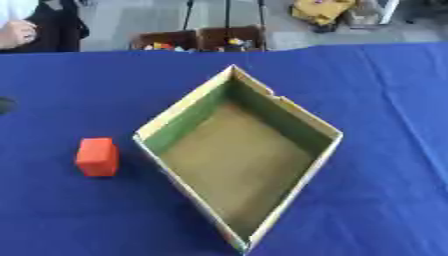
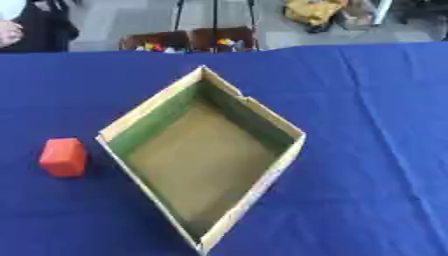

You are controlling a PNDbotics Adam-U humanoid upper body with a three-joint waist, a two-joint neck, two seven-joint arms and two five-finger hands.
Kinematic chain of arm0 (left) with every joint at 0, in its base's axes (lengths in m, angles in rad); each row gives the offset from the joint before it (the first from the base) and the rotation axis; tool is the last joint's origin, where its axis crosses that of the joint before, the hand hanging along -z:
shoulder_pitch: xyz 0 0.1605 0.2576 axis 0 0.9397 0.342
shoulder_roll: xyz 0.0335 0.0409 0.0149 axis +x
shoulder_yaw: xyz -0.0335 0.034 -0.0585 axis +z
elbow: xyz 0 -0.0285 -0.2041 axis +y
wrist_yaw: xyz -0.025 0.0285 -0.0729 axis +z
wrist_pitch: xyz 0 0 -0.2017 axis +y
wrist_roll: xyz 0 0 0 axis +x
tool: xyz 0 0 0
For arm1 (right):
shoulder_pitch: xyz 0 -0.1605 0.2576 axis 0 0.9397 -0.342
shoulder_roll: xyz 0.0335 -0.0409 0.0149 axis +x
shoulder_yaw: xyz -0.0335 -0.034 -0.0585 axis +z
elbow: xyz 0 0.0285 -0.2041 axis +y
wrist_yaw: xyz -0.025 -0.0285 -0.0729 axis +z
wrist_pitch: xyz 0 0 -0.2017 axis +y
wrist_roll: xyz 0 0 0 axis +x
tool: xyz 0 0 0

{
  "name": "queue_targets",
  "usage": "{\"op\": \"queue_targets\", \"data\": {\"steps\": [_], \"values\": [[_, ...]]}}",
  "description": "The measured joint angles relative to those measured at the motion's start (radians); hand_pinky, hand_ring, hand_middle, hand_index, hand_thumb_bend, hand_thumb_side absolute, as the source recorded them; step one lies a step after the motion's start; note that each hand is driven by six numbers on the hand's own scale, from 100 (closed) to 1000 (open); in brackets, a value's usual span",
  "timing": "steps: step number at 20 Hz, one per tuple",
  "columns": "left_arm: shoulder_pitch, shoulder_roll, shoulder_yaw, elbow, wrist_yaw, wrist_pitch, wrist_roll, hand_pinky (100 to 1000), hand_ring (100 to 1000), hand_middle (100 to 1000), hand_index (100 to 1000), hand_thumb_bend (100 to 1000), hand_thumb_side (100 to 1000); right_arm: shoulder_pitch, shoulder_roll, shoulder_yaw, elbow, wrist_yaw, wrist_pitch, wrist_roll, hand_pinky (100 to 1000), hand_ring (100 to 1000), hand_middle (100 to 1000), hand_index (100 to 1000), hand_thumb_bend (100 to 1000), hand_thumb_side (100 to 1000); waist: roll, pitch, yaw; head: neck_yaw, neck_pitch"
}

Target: Pick up objects on the table and place them in the box.

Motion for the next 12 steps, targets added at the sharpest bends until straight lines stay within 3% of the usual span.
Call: {"op": "queue_targets", "data": {"steps": [6,12], "values": [[0.047,0.046,-0.055,0.000,0.022,0.029,-0.070,673,809,847,976,100,865,-0.001,0.000,0.001,0.000,0.000,0.000,0.003,752,739,771,767,100,559,0.000,0.000,-0.011,0.005,0.019],[0.058,0.129,-0.104,0.000,0.044,0.149,-0.117,703,819,850,985,178,806,-0.001,0.000,0.006,0.000,-0.001,-0.002,0.007,753,739,772,767,100,558,0.000,0.000,-0.013,0.010,0.024]]}}
